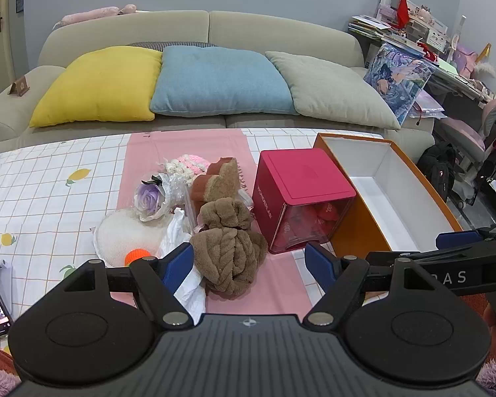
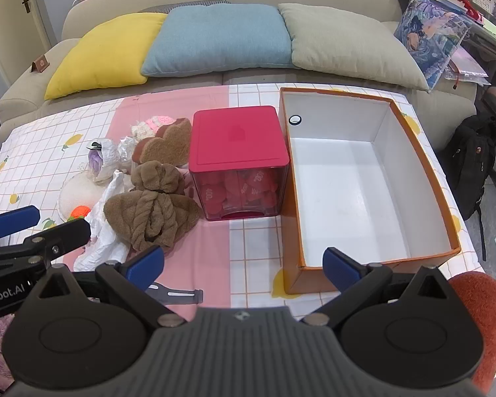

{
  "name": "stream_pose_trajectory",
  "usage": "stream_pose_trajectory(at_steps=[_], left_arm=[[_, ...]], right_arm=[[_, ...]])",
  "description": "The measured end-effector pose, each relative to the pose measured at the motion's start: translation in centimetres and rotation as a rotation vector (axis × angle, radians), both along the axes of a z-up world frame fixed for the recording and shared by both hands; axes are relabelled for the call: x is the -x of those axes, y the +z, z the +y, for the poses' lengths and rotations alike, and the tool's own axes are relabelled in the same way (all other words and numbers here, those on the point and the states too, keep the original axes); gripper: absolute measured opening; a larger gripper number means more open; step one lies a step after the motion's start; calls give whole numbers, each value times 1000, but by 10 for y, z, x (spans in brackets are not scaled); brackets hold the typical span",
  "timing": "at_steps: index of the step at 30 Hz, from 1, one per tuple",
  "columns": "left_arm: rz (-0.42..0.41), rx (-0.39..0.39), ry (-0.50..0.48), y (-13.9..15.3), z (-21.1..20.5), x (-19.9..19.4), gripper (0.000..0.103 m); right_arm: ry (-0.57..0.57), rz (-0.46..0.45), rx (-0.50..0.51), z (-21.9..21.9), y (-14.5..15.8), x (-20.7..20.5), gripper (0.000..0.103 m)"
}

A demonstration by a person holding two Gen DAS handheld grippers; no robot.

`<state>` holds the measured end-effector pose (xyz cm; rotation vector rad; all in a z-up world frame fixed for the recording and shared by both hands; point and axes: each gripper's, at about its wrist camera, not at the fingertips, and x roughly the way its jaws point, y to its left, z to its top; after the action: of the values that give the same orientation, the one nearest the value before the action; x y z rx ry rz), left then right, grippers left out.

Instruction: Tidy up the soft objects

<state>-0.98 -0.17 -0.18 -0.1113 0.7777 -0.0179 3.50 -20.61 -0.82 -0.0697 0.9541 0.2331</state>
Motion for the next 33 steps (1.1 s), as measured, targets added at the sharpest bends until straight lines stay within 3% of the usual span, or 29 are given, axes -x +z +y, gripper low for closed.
stream_pose_trajectory(at_steps=[16,22,26,33], left_arm=[[28,25,-1,-4,8,3,90],[90,51,28,-18,26,4,89],[138,65,60,-29,43,1,86],[173,93,99,-45,72,-12,79]], right_arm=[[24,18,-12,4,-5,0,100],[86,32,-57,12,-18,-3,88],[139,89,-84,22,-34,-11,72],[184,116,-100,47,-56,-33,67]])
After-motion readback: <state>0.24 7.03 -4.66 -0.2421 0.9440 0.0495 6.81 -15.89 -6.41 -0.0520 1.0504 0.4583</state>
